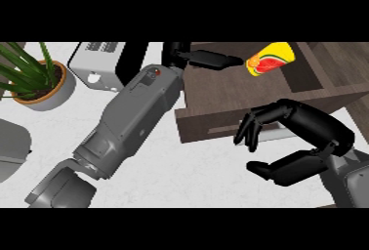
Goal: Pick up the cup, place it into the drawer and close the drawer
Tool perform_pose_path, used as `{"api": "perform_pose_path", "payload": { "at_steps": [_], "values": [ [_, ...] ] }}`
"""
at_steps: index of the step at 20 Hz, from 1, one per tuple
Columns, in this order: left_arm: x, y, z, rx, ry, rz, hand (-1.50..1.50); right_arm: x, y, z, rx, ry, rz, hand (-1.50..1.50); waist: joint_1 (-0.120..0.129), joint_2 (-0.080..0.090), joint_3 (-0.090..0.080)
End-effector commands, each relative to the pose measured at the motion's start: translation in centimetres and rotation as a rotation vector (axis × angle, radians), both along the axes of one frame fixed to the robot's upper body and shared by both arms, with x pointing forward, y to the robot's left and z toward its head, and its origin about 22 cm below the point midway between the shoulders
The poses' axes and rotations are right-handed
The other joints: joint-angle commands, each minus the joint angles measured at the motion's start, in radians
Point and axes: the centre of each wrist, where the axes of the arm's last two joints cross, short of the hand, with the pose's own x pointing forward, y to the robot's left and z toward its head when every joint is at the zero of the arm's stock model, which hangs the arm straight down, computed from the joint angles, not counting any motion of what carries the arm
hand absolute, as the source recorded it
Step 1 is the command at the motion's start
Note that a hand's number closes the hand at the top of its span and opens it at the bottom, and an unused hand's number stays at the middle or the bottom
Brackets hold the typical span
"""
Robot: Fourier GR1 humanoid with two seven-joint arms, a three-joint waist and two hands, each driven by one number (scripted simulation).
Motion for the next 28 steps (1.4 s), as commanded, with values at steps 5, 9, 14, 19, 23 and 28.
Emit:
{"api": "perform_pose_path", "payload": {
  "at_steps": [5,9,14,19,23,28],
  "values": [
    [0.4,0.4,-0.2,-0.057,0.008,0.02,-1.5,-0.6,-0.5,-2.0,-0.348,-0.113,-0.149,-1.5,0.102,-0.012,0.001],
    [-0.4,1.4,-2.4,-0.123,0.002,0.038,-1.5,-0.8,0.1,-8.1,-0.437,-0.067,-0.203,-1.5,0.136,-0.022,0.001],
    [-1.0,2.1,-3.8,-0.15,0.014,-0.006,-1.5,1.6,1.4,-12.6,-0.562,-0.023,-0.165,-1.5,0.181,-0.026,0.001],
    [-0.8,4.3,-3.7,-0.17,-0.015,0.022,-1.5,5.4,0.2,-15.8,-0.625,-0.001,-0.223,1.5,0.22,-0.019,0.003],
    [-1.5,7.1,-5.6,-0.187,0.004,-0.007,-1.5,7.7,-0.9,-16.3,-0.575,-0.017,-0.304,1.5,0.249,-0.016,0.004],
    [-1.6,9.3,-5.3,-0.181,0.012,-0.018,-1.5,10.5,-4.0,-13.8,-0.449,-0.085,-0.419,1.5,0.273,-0.012,0.005]
  ]
}}
